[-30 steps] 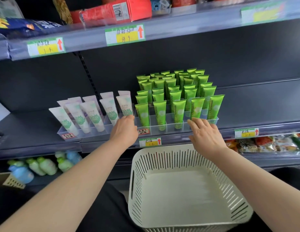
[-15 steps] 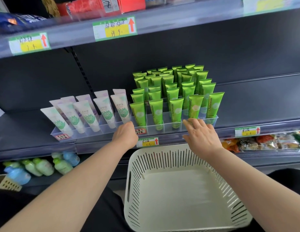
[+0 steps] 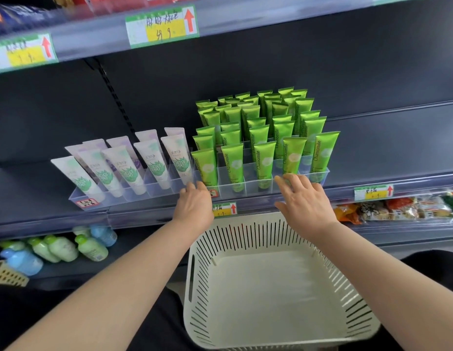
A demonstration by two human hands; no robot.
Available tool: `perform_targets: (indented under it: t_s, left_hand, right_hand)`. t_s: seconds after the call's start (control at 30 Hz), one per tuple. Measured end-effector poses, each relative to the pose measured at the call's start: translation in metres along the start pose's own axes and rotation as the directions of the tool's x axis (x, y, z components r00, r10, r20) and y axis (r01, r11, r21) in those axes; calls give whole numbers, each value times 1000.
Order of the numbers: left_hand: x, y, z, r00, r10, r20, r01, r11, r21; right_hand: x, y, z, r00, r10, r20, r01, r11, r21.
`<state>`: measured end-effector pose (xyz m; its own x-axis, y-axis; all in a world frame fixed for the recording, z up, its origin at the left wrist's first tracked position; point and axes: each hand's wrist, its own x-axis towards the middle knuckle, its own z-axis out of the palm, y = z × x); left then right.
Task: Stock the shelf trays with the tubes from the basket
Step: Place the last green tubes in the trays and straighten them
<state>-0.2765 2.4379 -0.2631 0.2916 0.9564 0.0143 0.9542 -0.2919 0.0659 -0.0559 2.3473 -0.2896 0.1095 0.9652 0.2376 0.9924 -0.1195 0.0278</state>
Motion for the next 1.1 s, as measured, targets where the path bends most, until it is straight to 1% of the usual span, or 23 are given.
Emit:
perform_targets:
  t_s: [0.1,0.17,0.33,0.43,0.67,1.1]
  left_hand:
    - [-6,-3,5,998,4,-68,-12,993,-114]
    - [-10,-5,9,994,26,-109,-42,989,-144]
    - [-15,-8,14,989,99,-106,-107,992,-71]
    - [-16,-9,15,981,141,-130,-148,988,-45]
    - [-16,-2,13,981,146,-125,-150,988,-25]
    - [-14,29,9,976,195,-97,-198,980,-19]
  right_hand:
    - [0,0,1,1000,0,-7,0,1000,0]
    - [-1,0,1,1000,-2,-6,2,1000,-2]
    - [-1,0,2,1000,-3,-1,3,1000,-7]
    - [0,0,1,1000,-7,-12,7,1000,-10]
    - [2,3,-1,1000,-19,-23,19,999,-26]
    - [-5,28,-6,999,45,-17,-45,999,-31]
